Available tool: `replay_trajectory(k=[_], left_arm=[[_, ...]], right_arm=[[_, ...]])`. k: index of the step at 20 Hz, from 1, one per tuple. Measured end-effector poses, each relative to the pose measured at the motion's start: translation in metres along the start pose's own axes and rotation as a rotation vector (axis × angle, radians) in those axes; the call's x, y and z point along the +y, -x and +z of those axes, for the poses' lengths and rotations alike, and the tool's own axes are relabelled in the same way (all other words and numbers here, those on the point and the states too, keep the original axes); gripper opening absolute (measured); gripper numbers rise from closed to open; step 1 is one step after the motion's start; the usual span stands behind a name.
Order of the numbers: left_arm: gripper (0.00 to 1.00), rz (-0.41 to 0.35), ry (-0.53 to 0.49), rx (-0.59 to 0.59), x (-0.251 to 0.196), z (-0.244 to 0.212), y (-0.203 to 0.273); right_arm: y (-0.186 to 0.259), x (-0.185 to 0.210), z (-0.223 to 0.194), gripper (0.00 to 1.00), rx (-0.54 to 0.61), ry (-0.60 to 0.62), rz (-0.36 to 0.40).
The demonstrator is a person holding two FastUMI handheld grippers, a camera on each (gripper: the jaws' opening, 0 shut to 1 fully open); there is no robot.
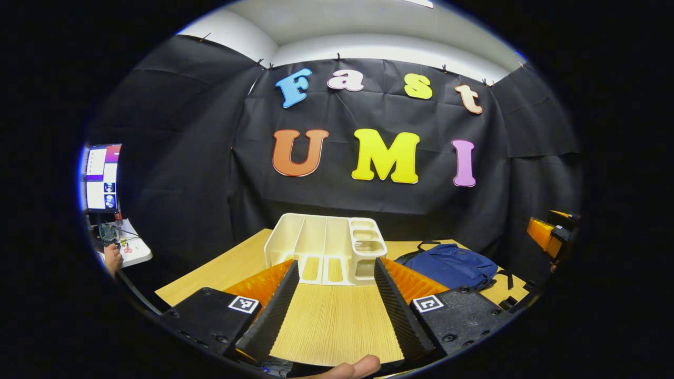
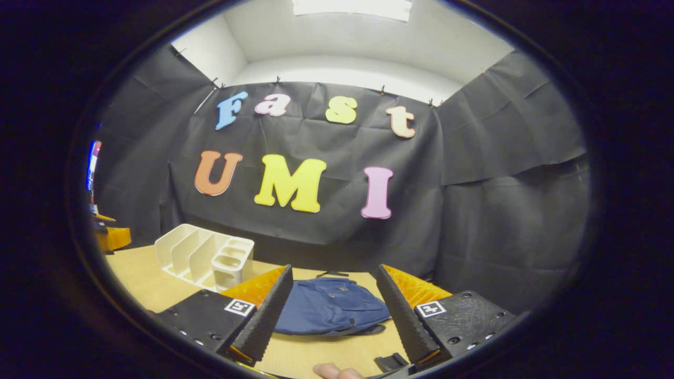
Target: Open the schoolbag, grab two books from the bookshelf and put them into the schoolbag.
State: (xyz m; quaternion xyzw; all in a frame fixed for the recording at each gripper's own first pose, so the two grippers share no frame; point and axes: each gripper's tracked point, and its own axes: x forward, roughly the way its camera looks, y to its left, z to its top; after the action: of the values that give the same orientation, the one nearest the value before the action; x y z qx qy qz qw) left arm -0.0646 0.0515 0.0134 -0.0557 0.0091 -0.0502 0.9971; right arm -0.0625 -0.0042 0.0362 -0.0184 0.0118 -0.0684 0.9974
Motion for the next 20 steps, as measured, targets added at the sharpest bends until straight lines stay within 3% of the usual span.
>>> replay_trajectory(k=[4,16,20], left_arm=[[0.9,0.047,-0.02,-0.017,0.017,0.005,0.003],[0.9,-0.026,-0.027,-0.082,-0.003,0.016,0.006],[0.9,-0.015,-0.036,-0.074,0.0,0.013,0.005]], right_arm=[[0.008,0.005,-0.007,0.92,0.016,0.006,0.004],[0.0,0.006,-0.032,0.98,0.093,-0.025,0.033],[-0.003,0.008,-0.04,0.98,0.115,-0.025,0.043]])
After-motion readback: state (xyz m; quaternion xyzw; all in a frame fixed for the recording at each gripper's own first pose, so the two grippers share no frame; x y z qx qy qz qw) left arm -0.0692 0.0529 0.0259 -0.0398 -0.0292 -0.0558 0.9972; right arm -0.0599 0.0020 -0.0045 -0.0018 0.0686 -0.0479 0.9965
